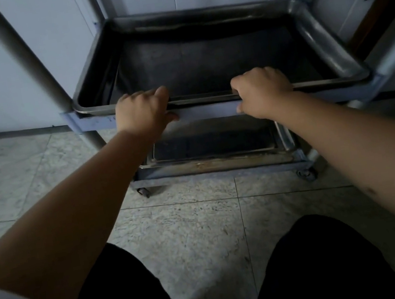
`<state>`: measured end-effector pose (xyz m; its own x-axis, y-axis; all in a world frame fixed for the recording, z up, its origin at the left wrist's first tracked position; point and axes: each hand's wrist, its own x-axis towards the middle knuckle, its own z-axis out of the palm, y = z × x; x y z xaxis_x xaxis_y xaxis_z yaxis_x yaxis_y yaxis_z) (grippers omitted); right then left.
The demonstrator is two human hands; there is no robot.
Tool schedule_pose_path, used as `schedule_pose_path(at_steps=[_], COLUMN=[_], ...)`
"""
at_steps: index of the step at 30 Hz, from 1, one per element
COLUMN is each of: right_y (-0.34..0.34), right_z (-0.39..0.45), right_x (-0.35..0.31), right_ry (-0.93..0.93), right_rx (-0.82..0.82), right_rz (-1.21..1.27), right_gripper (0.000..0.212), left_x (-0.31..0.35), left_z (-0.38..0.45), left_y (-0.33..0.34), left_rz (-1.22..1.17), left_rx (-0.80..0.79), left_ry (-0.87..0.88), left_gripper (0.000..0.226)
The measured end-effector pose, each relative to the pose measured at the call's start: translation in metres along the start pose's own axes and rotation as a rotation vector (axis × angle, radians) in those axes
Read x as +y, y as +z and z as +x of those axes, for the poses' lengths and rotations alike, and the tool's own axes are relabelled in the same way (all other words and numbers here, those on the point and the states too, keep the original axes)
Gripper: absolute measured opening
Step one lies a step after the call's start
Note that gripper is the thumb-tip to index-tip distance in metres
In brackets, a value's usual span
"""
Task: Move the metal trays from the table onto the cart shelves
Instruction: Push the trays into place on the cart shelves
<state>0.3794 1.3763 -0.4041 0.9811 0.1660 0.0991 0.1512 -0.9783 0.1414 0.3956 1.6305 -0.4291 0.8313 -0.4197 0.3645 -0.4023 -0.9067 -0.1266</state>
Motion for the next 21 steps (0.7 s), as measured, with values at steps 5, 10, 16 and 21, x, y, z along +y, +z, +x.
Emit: schedule_pose_path(at_steps=[5, 10, 16, 21], right_y=[0.007, 0.01, 0.052, 0.152], right_z=[-0.006, -0.007, -0.062, -0.069], right_x=[-0.003, -0.006, -0.014, -0.04], right_ry=[0.01, -0.003, -0.333, -0.299], right_rx=[0.091, 0.071, 0.516, -0.096], right_rz=[-0.019, -0.002, 0.119, 0.196], right_gripper=[0.024, 0.047, 0.075, 0.07], left_x=[0.005, 0.007, 0.006, -0.003], left_z=[-0.004, -0.014, -0.076, -0.085], left_y=[0.0, 0.006, 0.054, 0.149], left_rz=[-0.011, 0.001, -0.082, -0.061], left_rx=[0.007, 0.034, 0.051, -0.479], left_ry=[-0.046, -0.03, 0.503, 0.257], left_gripper=[0.038, 0.054, 0.072, 0.094])
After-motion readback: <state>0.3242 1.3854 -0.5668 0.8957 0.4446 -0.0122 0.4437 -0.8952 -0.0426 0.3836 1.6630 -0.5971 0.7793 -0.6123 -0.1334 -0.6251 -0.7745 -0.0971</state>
